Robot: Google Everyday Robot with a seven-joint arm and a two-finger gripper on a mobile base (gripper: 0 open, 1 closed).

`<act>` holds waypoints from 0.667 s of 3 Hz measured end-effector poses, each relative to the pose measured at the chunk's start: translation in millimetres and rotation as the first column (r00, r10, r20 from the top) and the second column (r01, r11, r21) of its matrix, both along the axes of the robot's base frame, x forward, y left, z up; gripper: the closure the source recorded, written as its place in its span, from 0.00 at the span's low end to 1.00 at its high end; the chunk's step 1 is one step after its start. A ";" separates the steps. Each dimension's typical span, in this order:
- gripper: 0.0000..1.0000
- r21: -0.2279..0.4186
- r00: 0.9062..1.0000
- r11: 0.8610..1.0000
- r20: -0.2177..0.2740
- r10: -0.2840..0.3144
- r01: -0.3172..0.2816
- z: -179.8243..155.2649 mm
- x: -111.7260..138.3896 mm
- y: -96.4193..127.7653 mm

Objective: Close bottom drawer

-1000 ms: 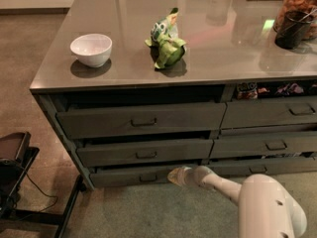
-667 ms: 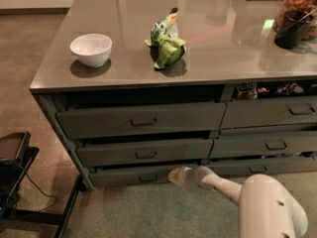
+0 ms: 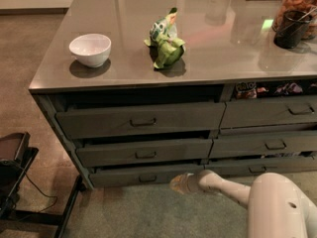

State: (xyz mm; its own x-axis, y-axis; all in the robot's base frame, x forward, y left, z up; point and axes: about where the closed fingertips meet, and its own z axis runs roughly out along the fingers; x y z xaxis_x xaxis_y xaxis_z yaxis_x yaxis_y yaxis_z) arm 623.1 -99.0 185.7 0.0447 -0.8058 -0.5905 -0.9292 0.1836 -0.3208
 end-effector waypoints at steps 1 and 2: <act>1.00 0.045 0.993 0.998 -0.100 0.055 -0.051 16.3 -68.5 6.9; 0.81 0.054 0.988 0.995 -0.128 0.085 -0.079 9.5 -91.6 18.8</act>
Offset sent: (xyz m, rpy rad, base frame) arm -0.0495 0.0051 0.0126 0.0306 0.0742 0.0391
